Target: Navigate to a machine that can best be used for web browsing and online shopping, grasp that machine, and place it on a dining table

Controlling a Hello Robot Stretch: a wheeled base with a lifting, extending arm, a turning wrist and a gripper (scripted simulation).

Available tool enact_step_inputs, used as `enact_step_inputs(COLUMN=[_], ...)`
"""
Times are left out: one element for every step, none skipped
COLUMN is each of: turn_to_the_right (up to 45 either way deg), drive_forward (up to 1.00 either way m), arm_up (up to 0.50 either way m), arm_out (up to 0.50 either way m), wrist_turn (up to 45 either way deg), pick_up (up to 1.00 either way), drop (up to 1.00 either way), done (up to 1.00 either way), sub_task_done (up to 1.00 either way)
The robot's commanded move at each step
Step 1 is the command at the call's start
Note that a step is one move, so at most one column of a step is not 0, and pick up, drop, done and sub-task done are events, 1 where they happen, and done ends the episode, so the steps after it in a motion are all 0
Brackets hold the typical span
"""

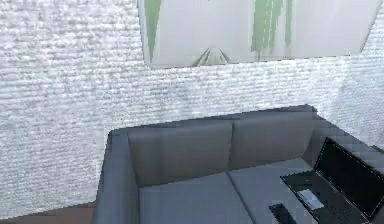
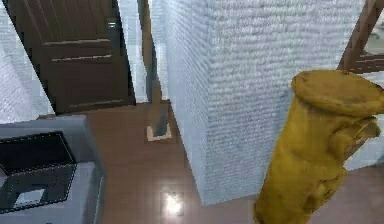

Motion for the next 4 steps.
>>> enact_step_inputs(turn_to_the_right=[45.0, 18.0, 0.0, -45.0], drive_forward=[0.0, 0.0, 0.5, 0.0], arm_up=[0.0, 0.0, 0.0, 0.0], arm_out=[0.0, 0.0, 0.0, 0.0], wrist_turn=[0.0, 0.0, 0.0, 0.0], pick_up=[0.0, 0.0, 0.0, 0.0], drop=[0.0, 0.0, 0.0, 0.0], done=[0.0, 0.0, 0.0, 0.0], sub_task_done=[0.0, 0.0, 0.0, 0.0])
